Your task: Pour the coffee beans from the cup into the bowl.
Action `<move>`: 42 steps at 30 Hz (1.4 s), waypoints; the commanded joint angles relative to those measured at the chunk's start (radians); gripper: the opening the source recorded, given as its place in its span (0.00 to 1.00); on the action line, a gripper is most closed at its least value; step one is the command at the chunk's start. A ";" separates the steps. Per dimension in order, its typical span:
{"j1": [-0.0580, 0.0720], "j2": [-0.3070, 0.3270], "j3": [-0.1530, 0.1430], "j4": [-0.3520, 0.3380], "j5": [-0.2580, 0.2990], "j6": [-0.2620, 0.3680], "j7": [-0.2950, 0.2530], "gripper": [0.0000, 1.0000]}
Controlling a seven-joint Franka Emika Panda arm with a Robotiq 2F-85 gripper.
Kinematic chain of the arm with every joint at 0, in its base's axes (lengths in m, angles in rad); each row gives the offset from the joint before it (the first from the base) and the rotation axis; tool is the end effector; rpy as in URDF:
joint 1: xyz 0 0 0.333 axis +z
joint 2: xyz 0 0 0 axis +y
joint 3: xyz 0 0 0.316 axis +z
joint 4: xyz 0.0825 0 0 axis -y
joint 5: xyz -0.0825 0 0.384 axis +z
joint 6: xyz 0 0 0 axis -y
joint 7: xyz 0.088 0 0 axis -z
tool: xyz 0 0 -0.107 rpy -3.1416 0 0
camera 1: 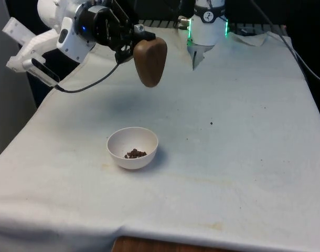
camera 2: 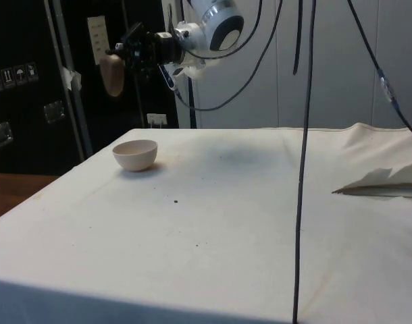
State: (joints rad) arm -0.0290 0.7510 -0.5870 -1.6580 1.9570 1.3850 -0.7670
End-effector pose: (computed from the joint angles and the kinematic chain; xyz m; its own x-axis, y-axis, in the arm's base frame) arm 0.6456 -0.2257 0.2779 0.8228 -0.5630 0.0770 0.0769 -0.0240 -0.9968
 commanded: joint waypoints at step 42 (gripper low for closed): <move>0.037 -0.120 -0.007 -0.082 -0.337 0.008 -0.179 0.00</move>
State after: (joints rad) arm -0.0010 0.6390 -0.5870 -1.7320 1.6230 1.3820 -0.9510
